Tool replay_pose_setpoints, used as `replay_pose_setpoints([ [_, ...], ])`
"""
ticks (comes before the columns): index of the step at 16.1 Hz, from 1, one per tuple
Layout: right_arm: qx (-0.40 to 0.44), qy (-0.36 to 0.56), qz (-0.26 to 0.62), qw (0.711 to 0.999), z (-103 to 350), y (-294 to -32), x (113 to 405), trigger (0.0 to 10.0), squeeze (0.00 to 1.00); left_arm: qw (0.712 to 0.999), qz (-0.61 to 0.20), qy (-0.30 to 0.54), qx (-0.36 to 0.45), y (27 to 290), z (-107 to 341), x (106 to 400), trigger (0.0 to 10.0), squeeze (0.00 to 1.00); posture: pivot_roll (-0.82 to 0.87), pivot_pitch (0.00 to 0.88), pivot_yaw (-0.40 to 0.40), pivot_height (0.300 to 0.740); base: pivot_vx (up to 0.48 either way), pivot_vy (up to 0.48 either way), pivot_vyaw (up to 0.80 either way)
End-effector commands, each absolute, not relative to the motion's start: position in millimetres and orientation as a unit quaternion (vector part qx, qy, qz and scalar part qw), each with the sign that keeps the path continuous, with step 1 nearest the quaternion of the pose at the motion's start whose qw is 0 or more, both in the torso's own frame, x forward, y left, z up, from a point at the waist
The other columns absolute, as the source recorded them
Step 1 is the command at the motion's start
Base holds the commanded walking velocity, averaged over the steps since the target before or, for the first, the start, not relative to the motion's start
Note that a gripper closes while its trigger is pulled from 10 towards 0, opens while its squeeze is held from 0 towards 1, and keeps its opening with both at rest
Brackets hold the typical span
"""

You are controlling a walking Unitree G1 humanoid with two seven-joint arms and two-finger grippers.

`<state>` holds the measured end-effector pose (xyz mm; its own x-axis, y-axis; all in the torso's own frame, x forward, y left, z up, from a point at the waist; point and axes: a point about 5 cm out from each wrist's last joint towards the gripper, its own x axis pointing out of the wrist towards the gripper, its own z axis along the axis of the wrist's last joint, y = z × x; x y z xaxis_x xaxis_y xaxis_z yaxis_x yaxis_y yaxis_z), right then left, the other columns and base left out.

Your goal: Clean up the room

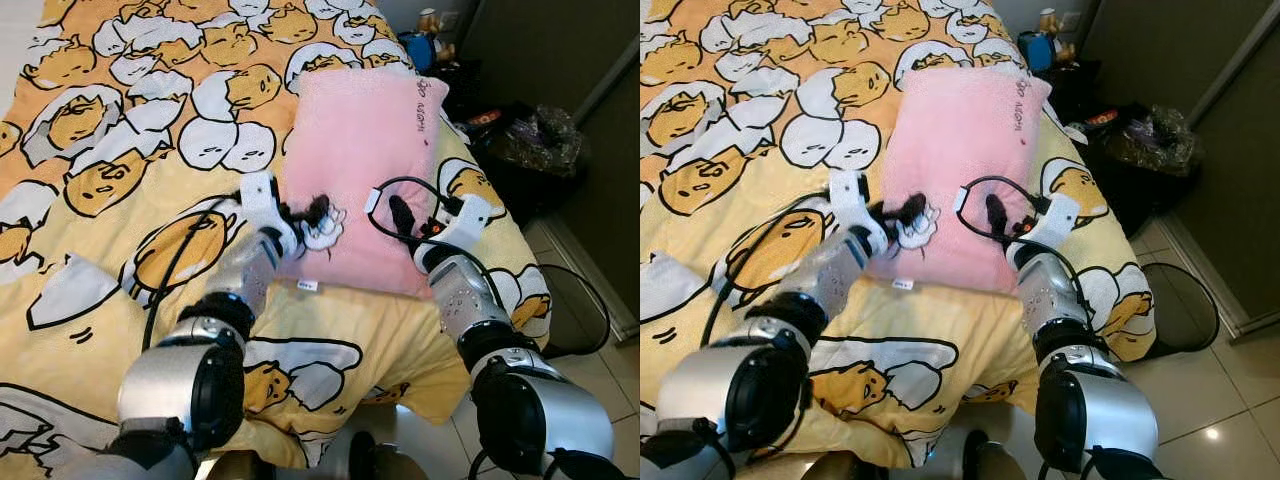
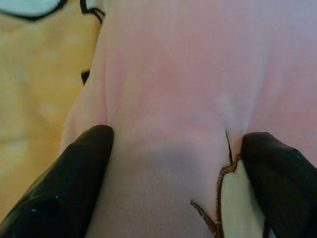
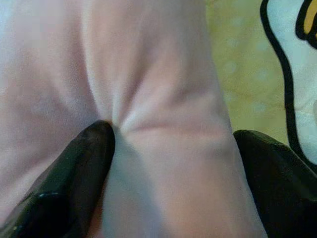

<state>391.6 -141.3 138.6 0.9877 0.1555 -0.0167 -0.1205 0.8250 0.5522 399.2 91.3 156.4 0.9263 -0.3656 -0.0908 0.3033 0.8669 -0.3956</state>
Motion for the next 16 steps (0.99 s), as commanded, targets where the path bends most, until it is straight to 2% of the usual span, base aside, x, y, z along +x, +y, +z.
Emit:
replay_pose_setpoints([
  [1,0.288,0.060,0.082,0.952,127.5,-131.9,387.9,0.0,0.00,0.956,-0.191,0.149,-0.164,76.5,123.9,385.1,0.0,0.00,-0.04,0.301,-0.053,0.736,0.000,0.000,0.00],
  [3,0.277,0.067,0.080,0.955,122.6,-132.8,385.6,0.0,0.00,0.963,-0.207,0.136,-0.108,72.0,127.9,385.7,0.0,0.00,-0.05,0.297,-0.052,0.736,0.000,0.000,0.00],
  [10,0.296,0.096,0.058,0.948,100.4,-136.4,375.1,0.0,0.00,0.936,-0.202,0.162,-0.237,65.0,120.8,381.2,0.0,0.00,-0.05,0.265,-0.040,0.736,0.000,0.000,0.00],
  [16,0.285,0.099,0.060,0.952,91.2,-142.4,368.8,0.0,0.00,0.946,-0.266,0.155,-0.106,49.8,118.2,375.4,0.0,0.00,-0.03,0.239,-0.038,0.736,0.000,0.000,0.00],
])
